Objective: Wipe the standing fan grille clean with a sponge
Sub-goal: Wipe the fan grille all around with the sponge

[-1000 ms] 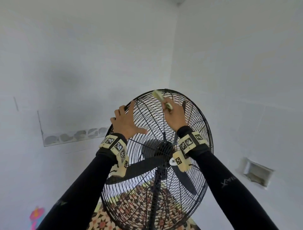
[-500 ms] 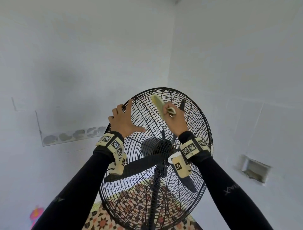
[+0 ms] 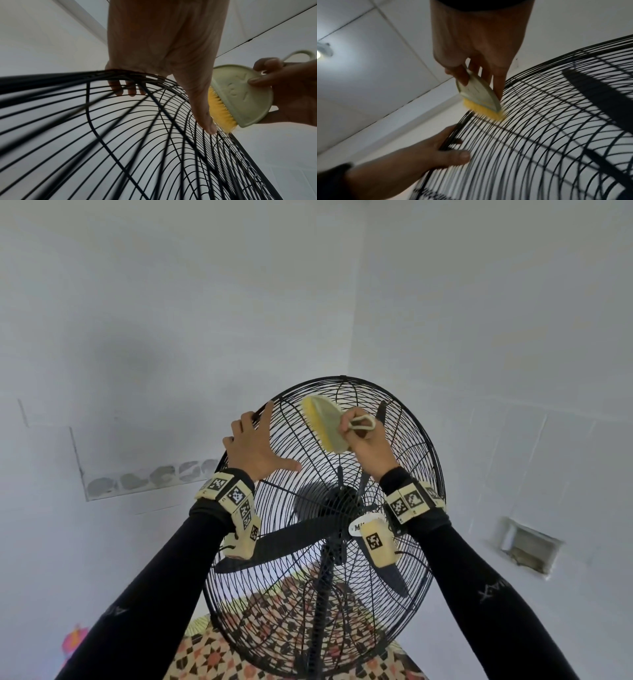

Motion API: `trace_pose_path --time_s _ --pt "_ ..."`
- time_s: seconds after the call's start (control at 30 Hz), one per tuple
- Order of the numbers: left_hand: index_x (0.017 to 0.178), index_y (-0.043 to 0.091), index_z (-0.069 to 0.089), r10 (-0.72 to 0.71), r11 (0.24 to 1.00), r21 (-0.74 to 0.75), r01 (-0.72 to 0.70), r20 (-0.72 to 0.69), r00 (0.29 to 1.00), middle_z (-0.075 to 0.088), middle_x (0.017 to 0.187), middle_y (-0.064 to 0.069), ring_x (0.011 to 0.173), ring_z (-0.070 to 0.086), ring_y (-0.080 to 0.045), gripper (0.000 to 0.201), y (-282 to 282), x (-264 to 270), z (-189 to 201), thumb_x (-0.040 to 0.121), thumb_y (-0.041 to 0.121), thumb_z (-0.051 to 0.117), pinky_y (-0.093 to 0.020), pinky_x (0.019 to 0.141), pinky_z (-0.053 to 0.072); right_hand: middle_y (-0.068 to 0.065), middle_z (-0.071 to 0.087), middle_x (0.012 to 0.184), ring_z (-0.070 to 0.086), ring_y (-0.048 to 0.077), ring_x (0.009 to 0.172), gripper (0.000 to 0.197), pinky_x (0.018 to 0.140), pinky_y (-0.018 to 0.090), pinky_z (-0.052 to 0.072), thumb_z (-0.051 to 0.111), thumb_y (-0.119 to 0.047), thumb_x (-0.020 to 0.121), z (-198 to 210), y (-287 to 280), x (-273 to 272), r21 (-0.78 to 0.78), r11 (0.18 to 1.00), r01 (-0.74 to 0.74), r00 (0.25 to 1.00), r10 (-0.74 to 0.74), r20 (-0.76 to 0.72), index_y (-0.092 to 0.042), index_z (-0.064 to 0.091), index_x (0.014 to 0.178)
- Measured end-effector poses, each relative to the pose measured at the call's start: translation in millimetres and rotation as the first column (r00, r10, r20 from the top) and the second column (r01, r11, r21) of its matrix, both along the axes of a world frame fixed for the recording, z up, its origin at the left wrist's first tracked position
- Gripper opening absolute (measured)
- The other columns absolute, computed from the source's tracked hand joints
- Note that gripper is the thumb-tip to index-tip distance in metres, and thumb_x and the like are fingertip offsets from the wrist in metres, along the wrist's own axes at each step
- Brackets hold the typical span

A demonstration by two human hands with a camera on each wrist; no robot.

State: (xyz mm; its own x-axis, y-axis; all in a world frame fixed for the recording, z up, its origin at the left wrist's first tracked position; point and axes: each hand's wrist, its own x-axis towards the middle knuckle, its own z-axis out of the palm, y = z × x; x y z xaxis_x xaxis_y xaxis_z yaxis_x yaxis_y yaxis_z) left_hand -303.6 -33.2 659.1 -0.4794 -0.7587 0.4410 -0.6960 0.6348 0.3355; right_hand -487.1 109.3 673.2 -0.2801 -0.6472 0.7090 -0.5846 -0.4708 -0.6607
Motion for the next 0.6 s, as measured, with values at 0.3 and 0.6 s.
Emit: trace_pose_path --time_s 0.3,0.6 --pt "0.165 0.032 -0.006 0.009 1.000 -0.011 -0.009 -0.002 1.000 0.017 0.165 -0.017 0.149 0.022 -0.038 0.145 1 -1 1 0.060 0.080 0.082 -0.059 0.114 0.029 -0.013 0.063 0.099 0.059 0.006 0.096 0.039 0.083 0.036 0.057 0.052 0.007 0.092 -22 -1 -7 -0.030 0.987 0.155 0.987 -0.157 -0.038 -0.029 0.052 0.077" --pt "0.165 0.033 -0.008 0.002 1.000 -0.015 -0.002 0.001 1.000 0.016 0.165 -0.017 0.149 0.021 -0.038 0.146 -1 1 -1 0.060 0.082 0.081 -0.062 0.115 0.029 0.001 0.065 0.120 0.062 0.019 0.110 0.017 0.076 0.035 0.059 0.060 -0.007 0.097 -26 8 -20 -0.135 0.915 0.381 0.912 -0.348 0.217 -0.023 0.060 0.091"
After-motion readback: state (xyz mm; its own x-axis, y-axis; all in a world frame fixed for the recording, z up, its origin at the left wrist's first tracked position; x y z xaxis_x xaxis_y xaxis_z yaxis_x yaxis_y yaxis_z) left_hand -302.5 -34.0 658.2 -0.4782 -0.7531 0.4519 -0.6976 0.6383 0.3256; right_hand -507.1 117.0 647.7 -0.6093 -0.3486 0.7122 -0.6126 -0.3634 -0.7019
